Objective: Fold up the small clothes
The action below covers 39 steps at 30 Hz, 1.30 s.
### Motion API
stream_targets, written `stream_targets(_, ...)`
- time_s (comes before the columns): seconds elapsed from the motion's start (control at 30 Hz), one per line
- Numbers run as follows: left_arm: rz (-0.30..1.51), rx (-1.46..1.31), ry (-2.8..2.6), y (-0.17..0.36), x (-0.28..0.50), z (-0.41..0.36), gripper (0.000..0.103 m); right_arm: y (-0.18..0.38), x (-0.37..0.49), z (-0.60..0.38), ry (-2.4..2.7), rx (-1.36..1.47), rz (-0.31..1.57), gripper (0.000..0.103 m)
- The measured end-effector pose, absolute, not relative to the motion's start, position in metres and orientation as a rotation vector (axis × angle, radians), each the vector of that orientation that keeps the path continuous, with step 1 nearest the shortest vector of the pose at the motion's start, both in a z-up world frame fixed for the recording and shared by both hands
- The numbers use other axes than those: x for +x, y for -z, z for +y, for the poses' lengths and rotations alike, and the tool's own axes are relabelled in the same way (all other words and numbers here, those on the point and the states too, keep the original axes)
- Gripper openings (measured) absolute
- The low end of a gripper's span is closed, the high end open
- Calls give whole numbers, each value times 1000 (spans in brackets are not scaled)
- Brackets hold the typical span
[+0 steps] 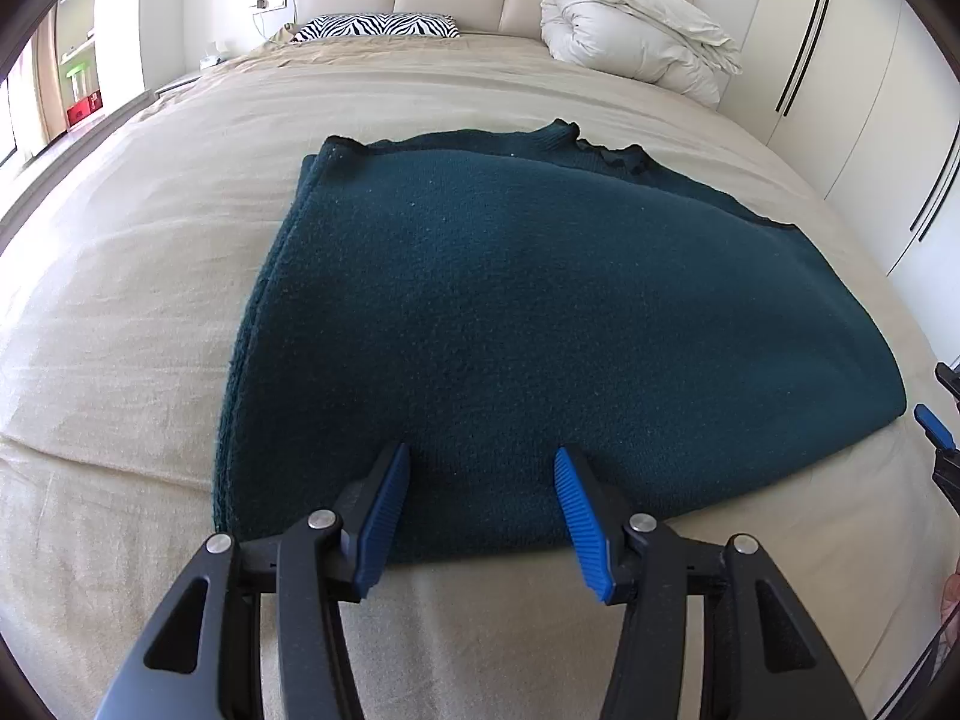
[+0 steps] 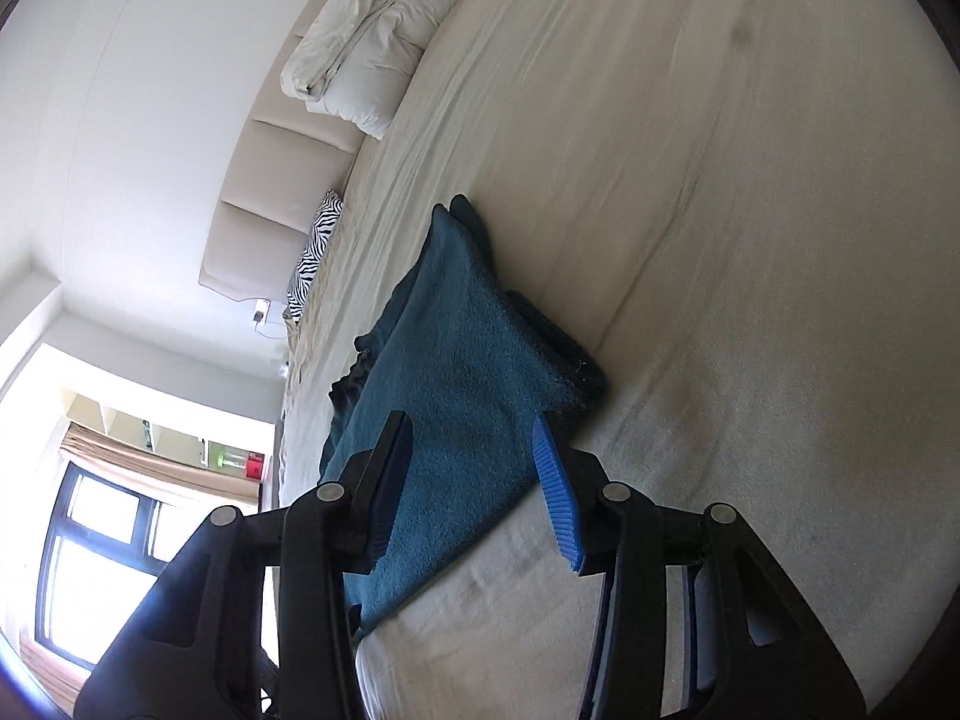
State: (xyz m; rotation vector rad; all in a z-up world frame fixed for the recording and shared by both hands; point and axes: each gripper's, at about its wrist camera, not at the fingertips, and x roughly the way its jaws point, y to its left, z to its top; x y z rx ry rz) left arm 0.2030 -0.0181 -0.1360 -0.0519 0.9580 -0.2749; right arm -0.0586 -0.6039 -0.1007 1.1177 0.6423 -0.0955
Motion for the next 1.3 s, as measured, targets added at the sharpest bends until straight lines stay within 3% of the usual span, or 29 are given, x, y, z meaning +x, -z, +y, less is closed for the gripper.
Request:
stream_targets(0.23, 939, -119, 279, 116, 198, 0, 54, 65, -31, -545, -39, 941, 722, 43)
stream_targets(0.3, 895, -162, 258, 103, 197, 17, 60, 56, -18, -525, -78, 879, 755, 55)
stream_targets(0.37, 891, -227, 235, 98, 205, 40, 63, 51, -3, -511, -130, 839, 771, 57)
stream_targets(0.6, 1021, -471, 309, 120, 253, 97, 63, 47, 49, -484, -252, 821, 816, 57)
stream_targets(1.2, 1201, -820, 554, 158, 282, 110, 62, 78, 176, -391, -590, 914, 1042, 57)
stream_targets(1.27, 1223, -836, 567, 159, 284, 108, 60, 86, 190, -377, -614, 934, 1069, 57)
stream_targets(1.3, 1234, -833, 561, 160, 286, 108, 53, 90, 196, -370, -626, 943, 1084, 57)
